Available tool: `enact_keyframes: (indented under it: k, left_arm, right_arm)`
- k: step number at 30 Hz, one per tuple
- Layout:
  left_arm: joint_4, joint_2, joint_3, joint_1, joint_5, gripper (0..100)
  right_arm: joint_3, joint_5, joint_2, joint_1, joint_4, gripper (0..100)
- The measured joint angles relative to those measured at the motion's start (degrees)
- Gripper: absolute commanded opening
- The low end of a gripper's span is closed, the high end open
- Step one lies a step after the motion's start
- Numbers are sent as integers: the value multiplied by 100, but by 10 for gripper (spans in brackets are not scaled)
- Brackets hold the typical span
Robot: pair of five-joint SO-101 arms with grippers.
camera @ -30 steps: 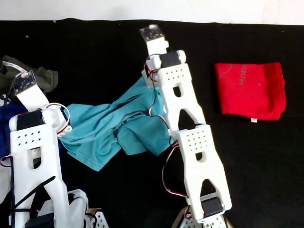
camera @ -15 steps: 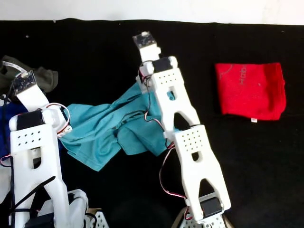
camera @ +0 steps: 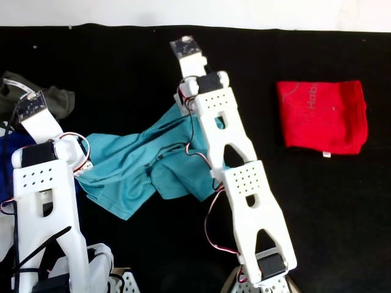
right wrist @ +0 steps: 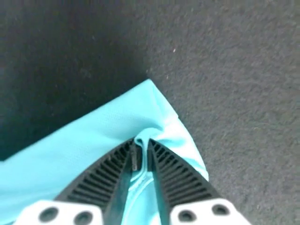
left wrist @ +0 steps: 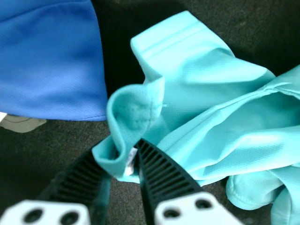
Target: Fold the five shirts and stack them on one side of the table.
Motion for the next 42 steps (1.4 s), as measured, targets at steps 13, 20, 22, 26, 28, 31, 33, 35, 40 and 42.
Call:
enact_keyframes:
  k: [13, 20, 22, 26, 28, 31, 33, 35, 40, 42]
  left_arm:
    - [123, 0, -308, 0, 0, 8]
    - [1389, 343, -1785, 668, -343, 8]
    - [1758, 712, -2215, 853, -396, 10]
    - [2312, 1697, -2866, 967, -431, 66]
    - [2593, 2233, -3121, 967, -431, 130]
    - [3015, 2901, -3560, 967, -440, 198]
    - [3270, 3156, -3956, 958, -440, 203]
    - [3420, 3200, -4404, 932, -448, 203]
    - [3569, 3270, -5512, 835, -448, 203]
    - [3569, 3279, -5653, 835, -448, 203]
  right_arm:
    - [-1275, 0, -316, 404, 1240, 5]
    - [-1415, 97, -1134, 1037, 1749, 5]
    - [-1415, 141, -1284, 1213, 1758, 5]
    - [-1415, 141, -1477, 1512, 1767, 5]
    - [-1415, 141, -1556, 1574, 1767, 5]
    - [-1415, 141, -1741, 1609, 1767, 5]
    - [-1222, 141, -2022, 1626, 1767, 5]
    - [-791, 141, -2374, 1653, 1767, 5]
    - [738, 141, -3473, 1705, 1767, 5]
    - [1459, 141, -4053, 1723, 1767, 5]
